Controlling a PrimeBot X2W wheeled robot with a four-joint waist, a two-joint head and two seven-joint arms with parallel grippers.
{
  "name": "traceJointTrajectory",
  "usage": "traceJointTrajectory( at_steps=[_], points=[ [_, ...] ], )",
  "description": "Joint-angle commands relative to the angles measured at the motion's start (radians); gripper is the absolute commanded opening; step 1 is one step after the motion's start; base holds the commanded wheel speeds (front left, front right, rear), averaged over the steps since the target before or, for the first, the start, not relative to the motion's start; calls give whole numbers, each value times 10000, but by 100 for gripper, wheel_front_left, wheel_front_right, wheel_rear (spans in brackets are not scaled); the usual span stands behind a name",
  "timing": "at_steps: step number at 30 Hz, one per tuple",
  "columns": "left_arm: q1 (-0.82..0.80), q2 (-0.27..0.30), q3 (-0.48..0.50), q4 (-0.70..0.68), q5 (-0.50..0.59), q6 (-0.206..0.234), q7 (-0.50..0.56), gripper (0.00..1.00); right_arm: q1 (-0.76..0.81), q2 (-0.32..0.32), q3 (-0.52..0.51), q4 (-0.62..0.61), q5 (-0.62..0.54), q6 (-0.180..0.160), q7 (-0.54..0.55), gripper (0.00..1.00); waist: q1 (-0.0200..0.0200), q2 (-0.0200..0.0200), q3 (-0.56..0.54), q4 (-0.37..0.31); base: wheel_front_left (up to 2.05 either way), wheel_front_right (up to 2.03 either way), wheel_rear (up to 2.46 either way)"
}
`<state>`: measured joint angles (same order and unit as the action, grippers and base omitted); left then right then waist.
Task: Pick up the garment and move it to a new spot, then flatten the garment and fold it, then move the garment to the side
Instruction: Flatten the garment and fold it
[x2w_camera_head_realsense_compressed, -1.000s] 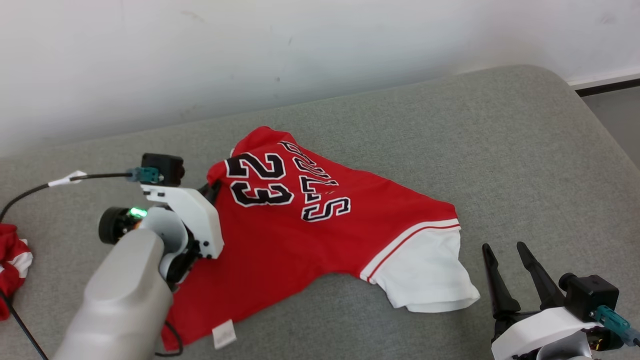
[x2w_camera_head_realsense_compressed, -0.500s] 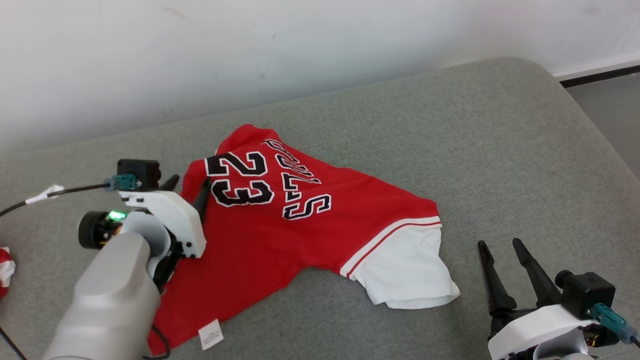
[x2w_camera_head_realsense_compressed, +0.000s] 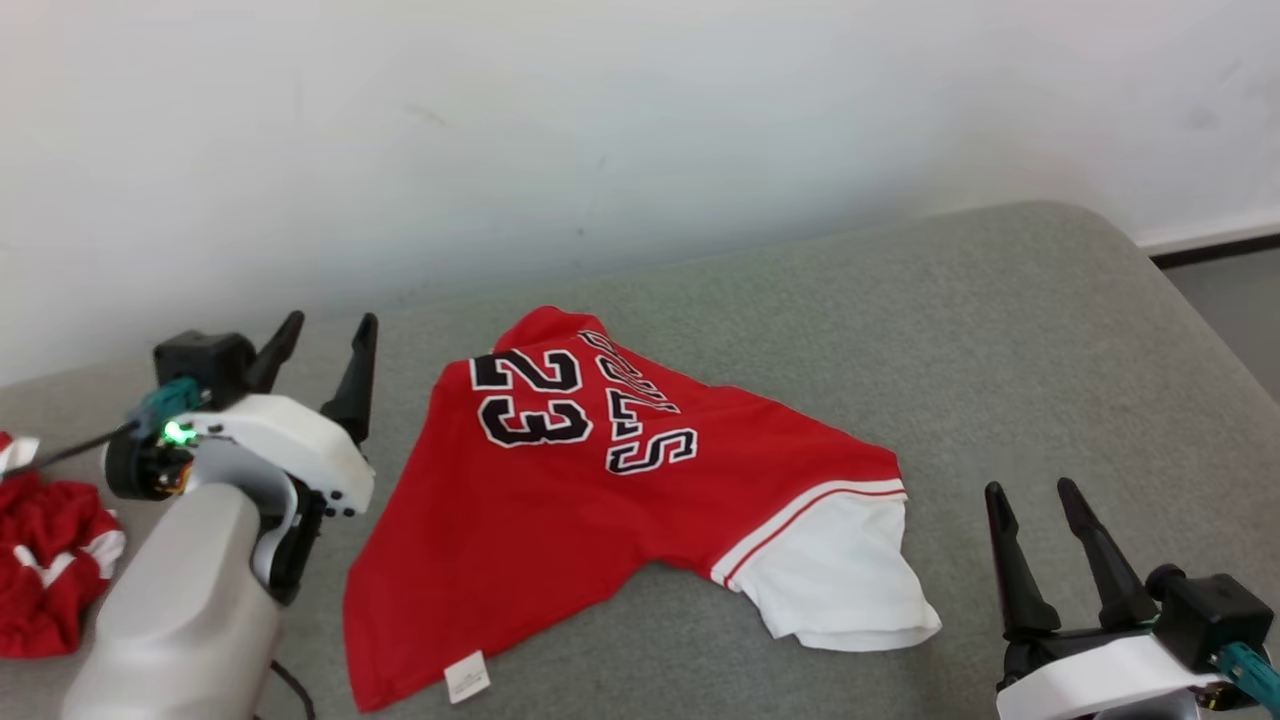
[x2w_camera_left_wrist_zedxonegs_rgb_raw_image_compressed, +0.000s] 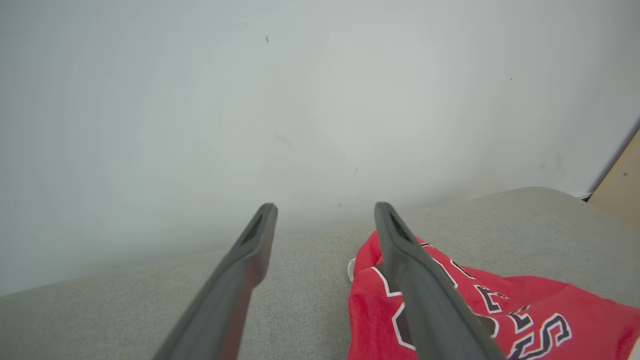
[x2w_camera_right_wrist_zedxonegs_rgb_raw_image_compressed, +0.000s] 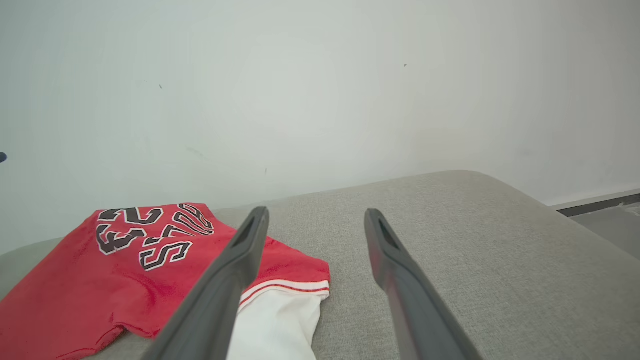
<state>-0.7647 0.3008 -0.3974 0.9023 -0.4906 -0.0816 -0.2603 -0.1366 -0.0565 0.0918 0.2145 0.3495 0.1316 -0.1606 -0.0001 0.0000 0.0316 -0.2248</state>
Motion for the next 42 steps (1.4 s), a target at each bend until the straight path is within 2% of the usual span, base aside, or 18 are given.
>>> traceJointTrajectory(
  at_steps=[1, 6, 10, 15, 18, 25, 31, 42],
  points=[
    [395, 139, 177, -504, -26, 162, -43, 100, 151, -50, -59, -75, -126, -19, -162, 100, 1, 0, -203, 196, 0, 0, 0],
    [2337, 402, 1155, -3532, 215, 1040, -40, 100, 339, -44, -225, -397, -303, -19, -645, 100, 1, 0, -408, 477, 0, 0, 0],
    [4098, 346, 1989, -5615, 269, 1603, -39, 100, 510, -33, -372, -487, -340, -19, -806, 100, 1, 0, -590, 606, 0, 0, 0],
    [5839, 96, 2766, -7247, 518, 1969, -41, 100, 660, -21, -484, -631, -474, -19, -927, 100, 1, 0, -656, 674, 0, 0, 0],
    [6826, -175, 3141, -7981, 782, 2104, -40, 100, 770, -43, -182, -641, -327, -19, -951, 100, 1, 0, -658, 660, 0, 0, 0],
    [8563, -1033, 3722, -8866, 1242, 1876, -42, 100, 1086, -229, 76, -704, -137, -19, -1027, 100, 1, 0, -585, 638, 0, 0, 0],
    [8720, -1724, 3817, -8898, 1535, 1517, -41, 100, 1397, -182, -220, -816, -264, -19, -1041, 100, 1, 0, -520, 716, 0, 0, 0],
    [8406, -2139, 4240, -8530, 2008, 826, -41, 100, 1137, -153, -176, -904, -436, -19, -1049, 100, 1, 0, -460, 616, 0, 0, 0]
  ],
)
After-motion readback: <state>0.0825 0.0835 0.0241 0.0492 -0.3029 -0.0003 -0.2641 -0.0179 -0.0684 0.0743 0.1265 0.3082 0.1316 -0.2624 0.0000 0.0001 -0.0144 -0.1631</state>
